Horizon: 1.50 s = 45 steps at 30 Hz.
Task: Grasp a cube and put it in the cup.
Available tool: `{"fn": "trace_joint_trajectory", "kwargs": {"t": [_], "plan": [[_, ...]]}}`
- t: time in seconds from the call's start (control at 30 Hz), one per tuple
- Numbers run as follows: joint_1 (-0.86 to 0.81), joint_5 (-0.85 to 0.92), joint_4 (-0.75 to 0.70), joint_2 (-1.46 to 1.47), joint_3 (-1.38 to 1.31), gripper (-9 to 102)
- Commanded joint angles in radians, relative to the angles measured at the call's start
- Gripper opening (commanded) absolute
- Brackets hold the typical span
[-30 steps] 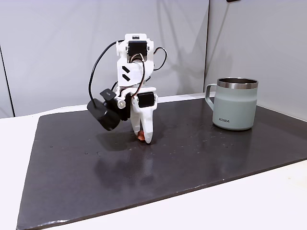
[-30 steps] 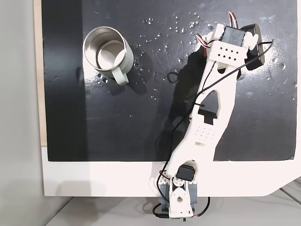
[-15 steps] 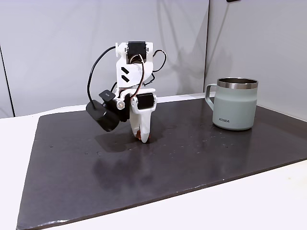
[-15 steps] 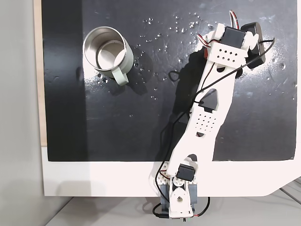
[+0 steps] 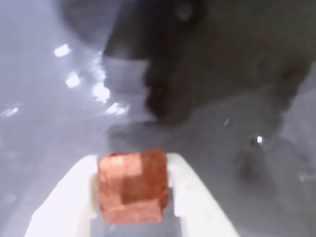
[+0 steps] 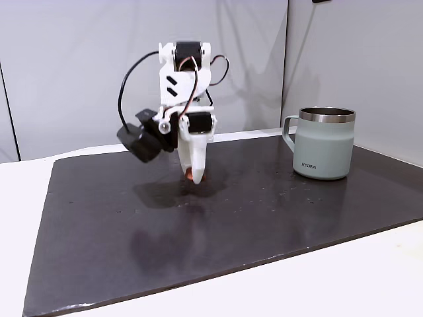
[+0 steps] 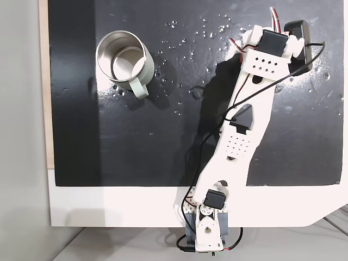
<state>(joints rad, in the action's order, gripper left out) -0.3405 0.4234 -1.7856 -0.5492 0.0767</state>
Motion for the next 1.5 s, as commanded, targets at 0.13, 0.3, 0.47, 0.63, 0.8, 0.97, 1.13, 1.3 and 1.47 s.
{"fn": "trace_joint_trajectory", "kwargs": {"t": [0.13,0.3,0.47,0.63,0.8,0.97,1.13,1.3,1.47], "plan": [[0.023,-0.035,-0.011,-0.232,0.046,4],[0.058,-0.057,-0.011,-0.39,0.112,4],[0.094,-0.074,-0.011,-0.551,0.178,4],[0.123,-0.083,-0.011,-0.652,0.209,4],[0.166,-0.097,-0.011,-0.684,0.233,4],[0.241,-0.123,-0.011,-0.707,0.233,4],[0.354,-0.156,-0.009,-0.721,0.233,3],[0.489,-0.195,-0.009,-0.718,0.233,3],[0.611,-0.232,-0.008,-0.667,0.202,2]]}}
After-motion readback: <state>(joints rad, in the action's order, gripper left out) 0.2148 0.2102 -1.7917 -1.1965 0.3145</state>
